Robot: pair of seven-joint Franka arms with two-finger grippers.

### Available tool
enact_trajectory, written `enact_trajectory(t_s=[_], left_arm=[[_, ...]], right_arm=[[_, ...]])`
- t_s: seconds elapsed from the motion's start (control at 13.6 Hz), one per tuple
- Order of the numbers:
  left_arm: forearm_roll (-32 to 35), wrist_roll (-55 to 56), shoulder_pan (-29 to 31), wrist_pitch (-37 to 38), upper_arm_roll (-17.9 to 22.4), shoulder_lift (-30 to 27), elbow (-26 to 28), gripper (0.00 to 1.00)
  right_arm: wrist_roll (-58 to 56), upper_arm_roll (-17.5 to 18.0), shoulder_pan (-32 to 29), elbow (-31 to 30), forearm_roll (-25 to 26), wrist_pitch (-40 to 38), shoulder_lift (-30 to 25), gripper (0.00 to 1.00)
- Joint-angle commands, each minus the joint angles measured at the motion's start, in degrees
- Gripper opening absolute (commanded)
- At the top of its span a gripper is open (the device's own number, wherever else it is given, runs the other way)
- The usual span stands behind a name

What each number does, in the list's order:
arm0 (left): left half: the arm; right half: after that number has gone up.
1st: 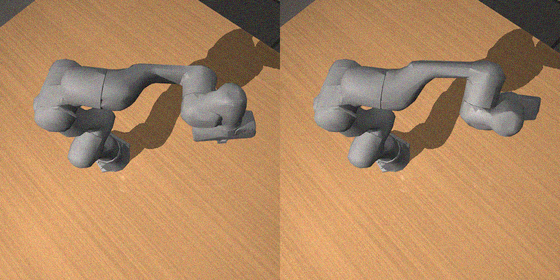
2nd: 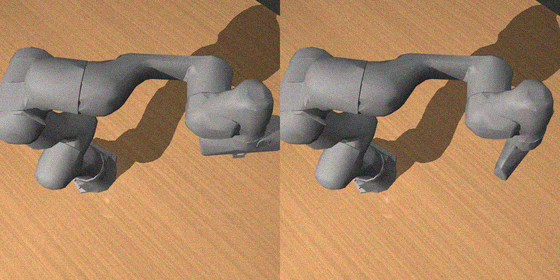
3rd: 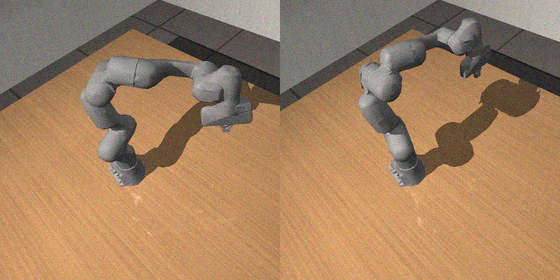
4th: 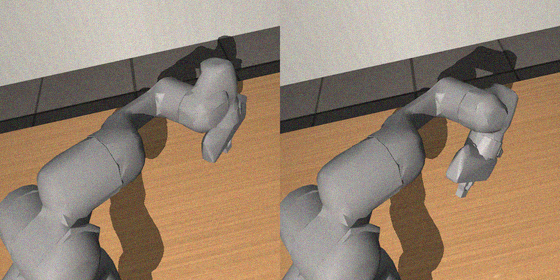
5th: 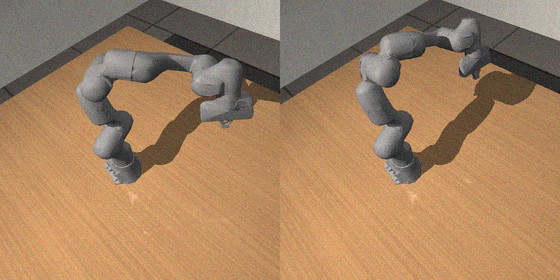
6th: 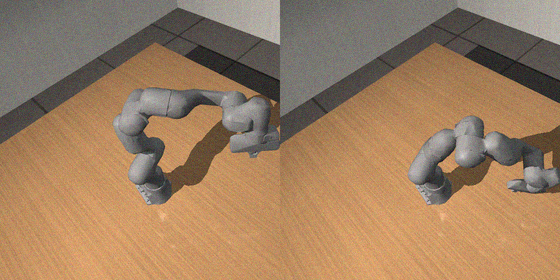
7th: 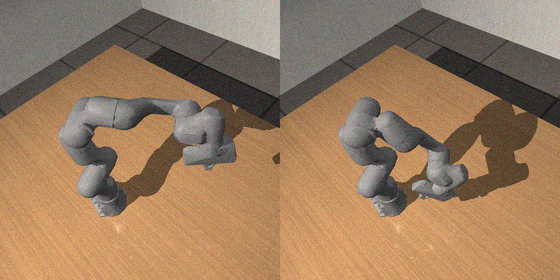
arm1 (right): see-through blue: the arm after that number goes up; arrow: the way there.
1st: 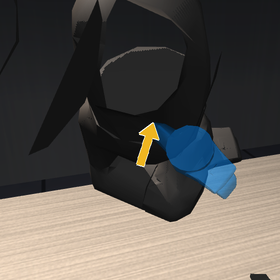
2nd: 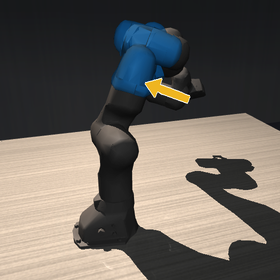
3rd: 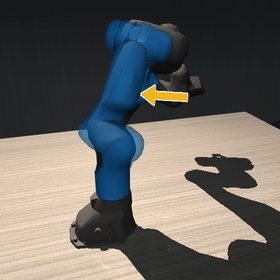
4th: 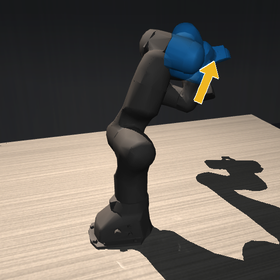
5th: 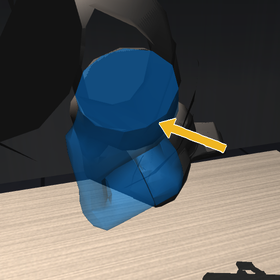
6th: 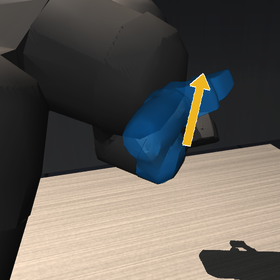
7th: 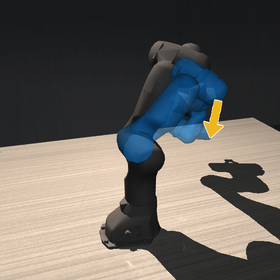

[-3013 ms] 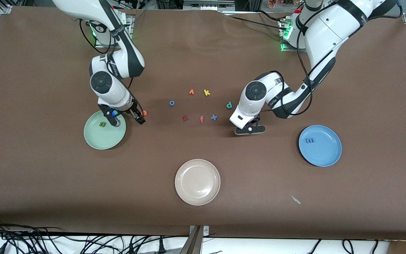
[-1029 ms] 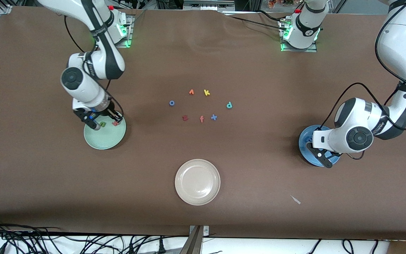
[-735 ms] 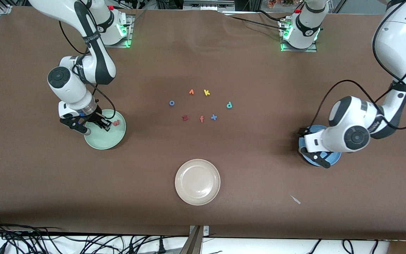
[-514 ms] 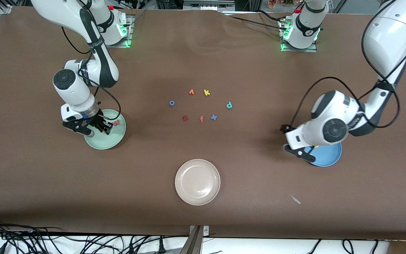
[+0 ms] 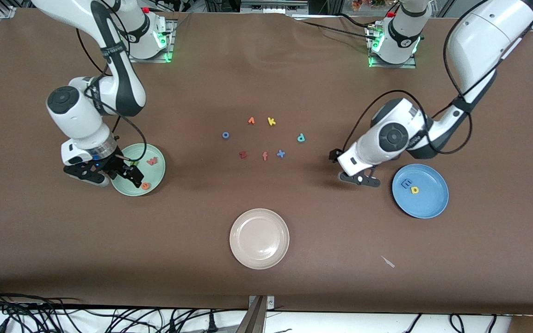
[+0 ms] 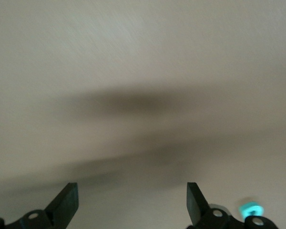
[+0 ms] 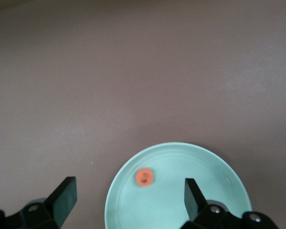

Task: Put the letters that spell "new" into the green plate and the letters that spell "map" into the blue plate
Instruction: 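Reach the left gripper to the teal letter while the right gripper returns to rest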

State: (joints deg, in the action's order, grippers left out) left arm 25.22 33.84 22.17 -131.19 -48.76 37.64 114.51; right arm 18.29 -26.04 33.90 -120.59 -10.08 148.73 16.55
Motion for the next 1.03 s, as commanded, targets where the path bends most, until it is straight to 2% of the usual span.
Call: enact_trajectory(t_s=[0.0, 0.15, 0.22, 0.44, 0.59, 0.81, 0.96], left_arm=[[1.40, 13.29, -3.77, -1.44, -0.63, -3.28, 3.35, 1.00], [4.38, 25.16, -8.78, -1.44, -0.54, -2.75, 3.26, 1.00], [5.44, 30.44, -10.55, -1.53, -0.54, -2.49, 3.26, 1.00], [7.65, 39.00, -13.72, -3.53, -0.37, -0.47, 3.09, 0.99], [8.96, 42.17, -14.69, -5.22, 0.07, 1.11, 3.00, 0.94], [11.08, 43.94, -15.31, -5.31, 0.16, 2.60, 2.39, 0.87], [11.08, 44.38, -18.02, -5.31, 2.52, 2.87, 1.60, 0.83]], right_arm=[[-3.00, -1.81, 0.12, 7.88, -0.04, -15.94, -1.43, 1.00], [-5.61, -3.22, 0.03, 16.39, 1.36, -31.75, -1.69, 1.00], [-10.51, -4.18, 0.03, 20.61, 1.90, -38.27, -1.69, 1.00], [-21.87, -6.65, 0.03, 28.98, 2.51, -53.50, -2.48, 1.00], [-23.83, -7.01, 0.03, 31.98, 5.49, -56.96, -2.66, 1.00], [-23.39, -7.01, 1.34, 34.36, 6.12, -56.45, -1.78, 1.00], [-23.30, -4.30, 1.09, 35.76, 6.47, -56.35, -3.35, 1.00]])
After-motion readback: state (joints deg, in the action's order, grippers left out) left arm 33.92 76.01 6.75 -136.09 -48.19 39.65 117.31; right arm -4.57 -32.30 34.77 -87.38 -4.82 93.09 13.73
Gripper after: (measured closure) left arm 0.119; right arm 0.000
